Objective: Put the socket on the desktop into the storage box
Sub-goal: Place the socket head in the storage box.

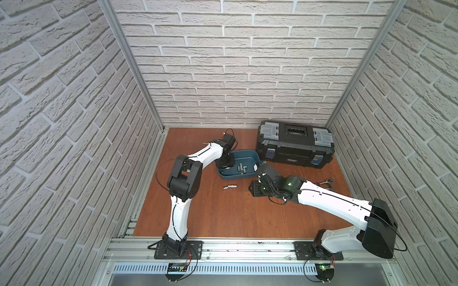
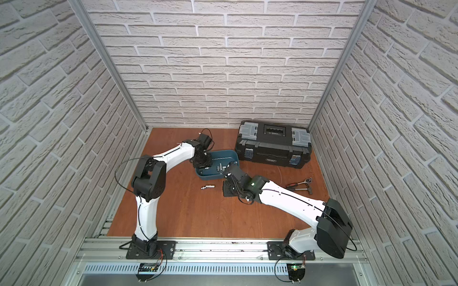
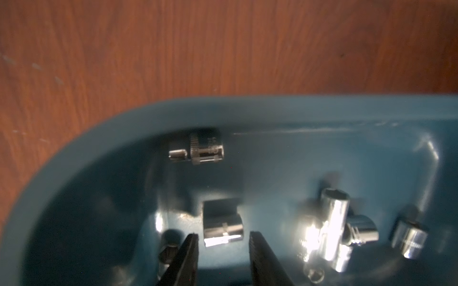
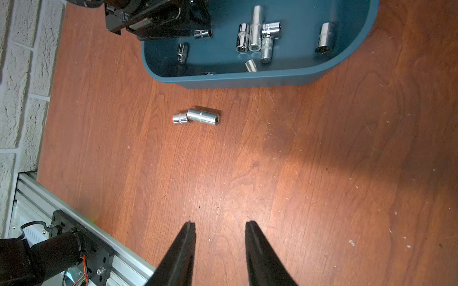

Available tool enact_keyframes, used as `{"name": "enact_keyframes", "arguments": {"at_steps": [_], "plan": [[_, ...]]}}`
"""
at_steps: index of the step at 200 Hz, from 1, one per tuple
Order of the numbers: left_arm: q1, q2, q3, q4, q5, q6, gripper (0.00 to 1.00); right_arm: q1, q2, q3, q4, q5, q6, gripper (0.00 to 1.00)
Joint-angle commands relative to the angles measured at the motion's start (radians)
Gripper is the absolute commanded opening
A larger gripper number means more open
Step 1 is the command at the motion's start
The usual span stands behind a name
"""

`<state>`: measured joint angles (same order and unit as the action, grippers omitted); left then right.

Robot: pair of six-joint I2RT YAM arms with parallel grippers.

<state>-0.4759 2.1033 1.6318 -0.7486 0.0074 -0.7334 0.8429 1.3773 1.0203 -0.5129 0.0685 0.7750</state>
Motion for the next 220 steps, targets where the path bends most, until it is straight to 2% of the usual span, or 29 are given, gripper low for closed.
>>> {"name": "enact_keyframes", "arguments": {"at_steps": [1, 55, 122, 220], "plan": [[0.003, -0.003, 0.021, -0.021, -0.025, 0.017, 0.47, 0.012, 0.006, -0.015, 0.004, 0.017, 0.013, 0.39], [-0.008, -0.076, 0.009, -0.02, -0.037, 0.044, 0.55, 0.012, 0.001, -0.014, 0.002, 0.023, 0.012, 0.4], [-0.023, -0.233, -0.093, 0.025, 0.014, 0.053, 0.56, 0.012, -0.002, 0.001, -0.013, 0.032, -0.001, 0.4], [-0.046, -0.503, -0.403, 0.139, 0.087, 0.054, 0.61, 0.011, 0.035, 0.066, -0.042, 0.007, -0.064, 0.44]]}}
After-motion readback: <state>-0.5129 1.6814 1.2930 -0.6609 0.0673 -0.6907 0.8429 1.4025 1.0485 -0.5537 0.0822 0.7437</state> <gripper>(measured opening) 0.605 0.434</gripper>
